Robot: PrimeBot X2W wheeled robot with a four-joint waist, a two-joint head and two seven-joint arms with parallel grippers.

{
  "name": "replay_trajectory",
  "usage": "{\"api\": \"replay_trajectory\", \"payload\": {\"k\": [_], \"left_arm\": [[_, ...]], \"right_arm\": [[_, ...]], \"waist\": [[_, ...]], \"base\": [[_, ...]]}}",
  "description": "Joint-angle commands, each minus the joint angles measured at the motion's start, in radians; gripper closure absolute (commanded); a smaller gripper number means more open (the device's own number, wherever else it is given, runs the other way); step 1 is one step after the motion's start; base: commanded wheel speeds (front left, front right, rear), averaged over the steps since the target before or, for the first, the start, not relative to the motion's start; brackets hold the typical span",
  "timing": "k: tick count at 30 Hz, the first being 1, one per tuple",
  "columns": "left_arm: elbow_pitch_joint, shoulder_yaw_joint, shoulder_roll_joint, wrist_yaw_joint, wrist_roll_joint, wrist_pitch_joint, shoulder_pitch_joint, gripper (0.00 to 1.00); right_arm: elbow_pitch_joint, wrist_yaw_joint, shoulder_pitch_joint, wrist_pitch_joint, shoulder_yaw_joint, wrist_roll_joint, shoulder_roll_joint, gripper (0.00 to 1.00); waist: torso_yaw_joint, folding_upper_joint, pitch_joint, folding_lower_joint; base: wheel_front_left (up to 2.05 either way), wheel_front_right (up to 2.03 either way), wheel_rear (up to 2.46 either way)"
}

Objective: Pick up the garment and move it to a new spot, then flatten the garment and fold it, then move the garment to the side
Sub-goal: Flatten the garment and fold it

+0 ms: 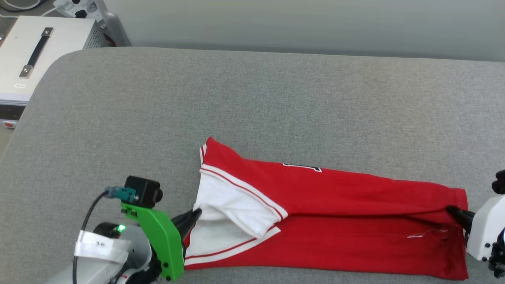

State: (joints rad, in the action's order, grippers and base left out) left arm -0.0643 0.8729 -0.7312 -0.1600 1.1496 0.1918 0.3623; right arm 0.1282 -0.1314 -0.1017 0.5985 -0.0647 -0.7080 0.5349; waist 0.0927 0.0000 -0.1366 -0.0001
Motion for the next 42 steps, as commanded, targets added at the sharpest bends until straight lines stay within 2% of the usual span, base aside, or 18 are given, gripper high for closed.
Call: {"api": "replay_trajectory", "payload": {"k": [1, 16, 17, 18, 19, 20, 21, 27, 33, 38, 42], "left_arm": [[0.009, 0.006, -0.002, -0.001, -0.005, 0.002, -0.026, 1.0], [0.136, 0.063, 0.064, 0.048, -0.008, 0.008, -0.041, 1.0], [0.146, 0.065, 0.067, 0.052, -0.007, 0.009, -0.042, 1.0], [0.158, 0.069, 0.07, 0.053, -0.008, 0.01, -0.043, 1.0], [0.167, 0.073, 0.071, 0.051, -0.011, 0.013, -0.045, 1.0], [0.177, 0.081, 0.072, 0.05, -0.016, 0.017, -0.046, 0.22], [0.183, 0.085, 0.074, 0.049, -0.018, 0.019, -0.048, 0.0], [0.197, 0.071, 0.088, 0.043, -0.012, -0.022, -0.065, 0.0], [0.176, 0.027, 0.084, 0.033, -0.009, -0.103, -0.079, 0.0], [0.152, -0.013, 0.087, 0.023, -0.018, -0.191, -0.089, 0.0], [0.143, -0.047, 0.097, 0.026, -0.066, -0.306, -0.076, 0.0]], "right_arm": [[-0.009, 0.001, 0.014, -0.002, -0.01, 0.0, 0.014, 1.0], [0.026, 0.001, 0.044, -0.054, -0.113, 0.014, 0.063, 1.0], [0.035, 0.001, 0.047, -0.049, -0.118, 0.01, 0.063, 0.87], [0.041, 0.001, 0.049, -0.043, -0.125, 0.008, 0.063, 0.0], [0.047, 0.001, 0.051, -0.037, -0.127, 0.003, 0.061, 0.0], [0.051, 0.001, 0.051, -0.034, -0.127, -0.002, 0.059, 0.0], [0.055, 0.001, 0.052, -0.029, -0.127, -0.006, 0.056, 0.0], [0.038, 0.001, 0.067, 0.003, -0.104, -0.013, 0.052, 0.0], [-0.048, 0.001, 0.088, 0.078, -0.016, -0.015, 0.02, 0.0], [-0.15, 0.001, 0.102, 0.168, 0.064, 0.014, -0.032, 0.0], [-0.219, 0.001, 0.109, 0.217, 0.124, 0.053, -0.093, 0.0]], "waist": [[0.0, 0.0, -0.001, 0.0001], [-0.001, 0.0, -0.01, 0.0001], [-0.003, 0.0, -0.008, 0.0001], [-0.004, 0.0, -0.006, 0.0001], [-0.005, 0.0, -0.005, 0.0001], [-0.006, 0.0, -0.002, 0.0001], [-0.007, 0.0, 0.001, 0.0001], [-0.01, 0.0, 0.034, 0.0001], [-0.015, 0.0, 0.073, 0.0001], [-0.017, 0.0, 0.088, 0.0001], [-0.015, 0.0, 0.092, 0.0001]], "base": [[0.0, 0.0, 0.0], [0.0, 0.0, 0.0], [0.0, 0.0, 0.0], [0.0, 0.0, 0.0], [0.0, 0.0, 0.0], [0.0, 0.0, 0.0], [0.0, 0.0, 0.0], [0.0, 0.0, 0.0], [0.0, 0.0, 0.0], [0.0, 0.0, 0.0], [0.0, 0.0, 0.0]]}}
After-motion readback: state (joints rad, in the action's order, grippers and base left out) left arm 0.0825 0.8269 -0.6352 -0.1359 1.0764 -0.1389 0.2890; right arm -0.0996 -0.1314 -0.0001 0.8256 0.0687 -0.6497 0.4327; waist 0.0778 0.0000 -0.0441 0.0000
